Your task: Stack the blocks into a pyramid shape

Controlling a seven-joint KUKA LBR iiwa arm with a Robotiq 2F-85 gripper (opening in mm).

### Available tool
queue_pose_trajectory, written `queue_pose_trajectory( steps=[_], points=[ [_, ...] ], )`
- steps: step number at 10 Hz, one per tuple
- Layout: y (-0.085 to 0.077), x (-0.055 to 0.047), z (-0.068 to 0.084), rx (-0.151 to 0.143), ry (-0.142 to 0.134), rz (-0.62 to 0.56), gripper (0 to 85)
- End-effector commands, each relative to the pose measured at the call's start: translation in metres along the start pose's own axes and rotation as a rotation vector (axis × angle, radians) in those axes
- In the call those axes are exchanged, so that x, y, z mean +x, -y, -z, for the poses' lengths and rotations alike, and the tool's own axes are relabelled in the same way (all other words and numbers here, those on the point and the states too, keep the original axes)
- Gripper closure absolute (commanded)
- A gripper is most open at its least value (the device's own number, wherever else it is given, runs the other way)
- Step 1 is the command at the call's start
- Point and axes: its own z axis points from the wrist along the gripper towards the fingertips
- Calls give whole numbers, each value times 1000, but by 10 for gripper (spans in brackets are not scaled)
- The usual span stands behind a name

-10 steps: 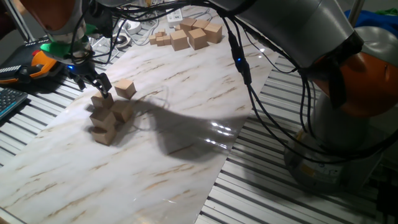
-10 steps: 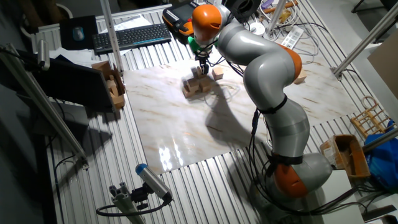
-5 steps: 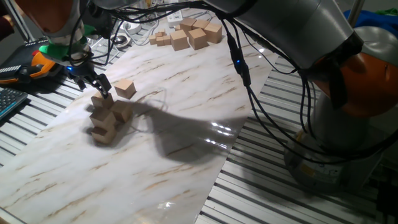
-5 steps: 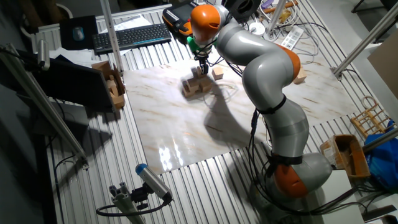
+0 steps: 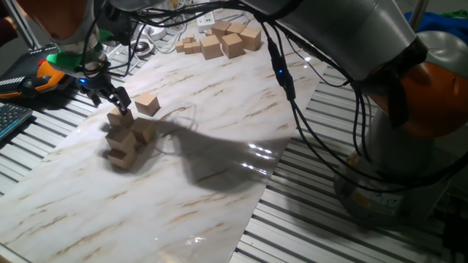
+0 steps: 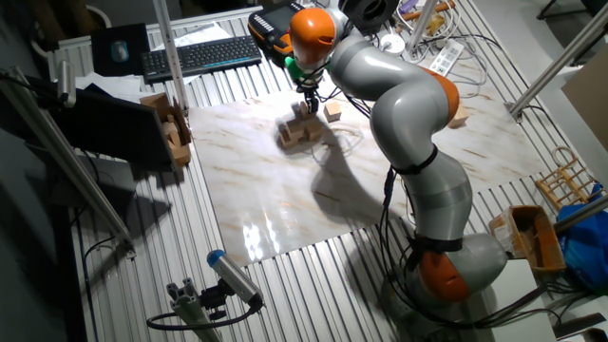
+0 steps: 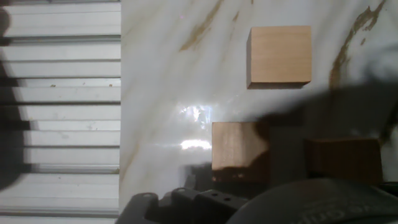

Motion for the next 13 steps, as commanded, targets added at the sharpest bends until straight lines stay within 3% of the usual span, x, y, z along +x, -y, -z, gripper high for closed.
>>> queue_pose_trajectory(
  steps=[1, 5, 9, 10, 13],
  points=[
    [-2, -2, 0, 3, -3, -17, 170],
    [-10, -11, -6, -2, -2, -56, 170],
    [-12, -14, -10, -22, 4, -68, 170],
    [-12, -13, -13, -23, -4, -75, 0],
    [-12, -13, -17, -22, -5, -58, 0]
  ],
)
